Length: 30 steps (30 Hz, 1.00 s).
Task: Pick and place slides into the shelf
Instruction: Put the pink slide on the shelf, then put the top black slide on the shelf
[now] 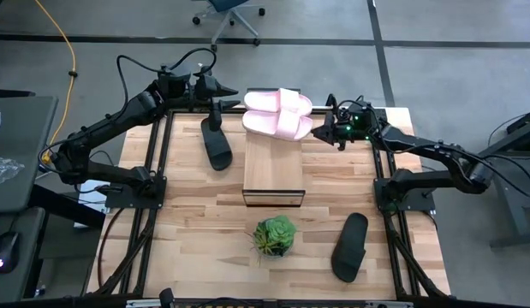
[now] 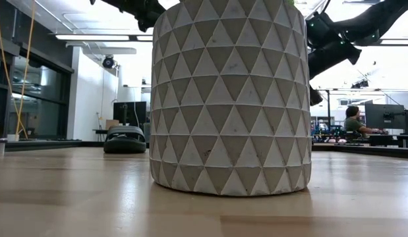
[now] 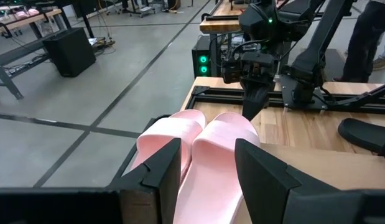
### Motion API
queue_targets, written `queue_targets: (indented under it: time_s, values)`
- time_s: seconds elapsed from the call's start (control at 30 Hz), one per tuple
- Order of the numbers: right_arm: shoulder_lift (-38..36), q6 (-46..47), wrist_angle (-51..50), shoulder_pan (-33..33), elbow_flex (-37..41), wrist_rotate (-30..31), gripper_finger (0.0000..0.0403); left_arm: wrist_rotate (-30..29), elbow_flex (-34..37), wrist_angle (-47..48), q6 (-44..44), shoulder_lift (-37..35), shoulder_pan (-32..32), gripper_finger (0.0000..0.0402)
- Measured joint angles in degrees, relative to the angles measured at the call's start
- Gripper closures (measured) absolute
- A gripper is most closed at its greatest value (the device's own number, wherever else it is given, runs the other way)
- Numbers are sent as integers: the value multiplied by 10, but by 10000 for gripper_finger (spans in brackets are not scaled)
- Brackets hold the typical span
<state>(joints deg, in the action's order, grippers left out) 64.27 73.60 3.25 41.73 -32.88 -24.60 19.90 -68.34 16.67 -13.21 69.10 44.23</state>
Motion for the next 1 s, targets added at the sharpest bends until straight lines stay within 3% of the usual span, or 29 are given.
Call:
queue_targets:
  time_s: [0.37,0.7,0.8,1.0]
  values:
    - [-7,-20,-18,3,0,-29,286,0,0,1,-1,0,0,263]
    - [-69,-113,-42,56,0,67,286,5,0,2,-6,0,0,263]
    - [-107,-152,-26,74,0,41,286,14,0,5,-6,0,0,263]
    - [-184,-154,-85,83,0,10,286,26,0,49,-42,0,0,263]
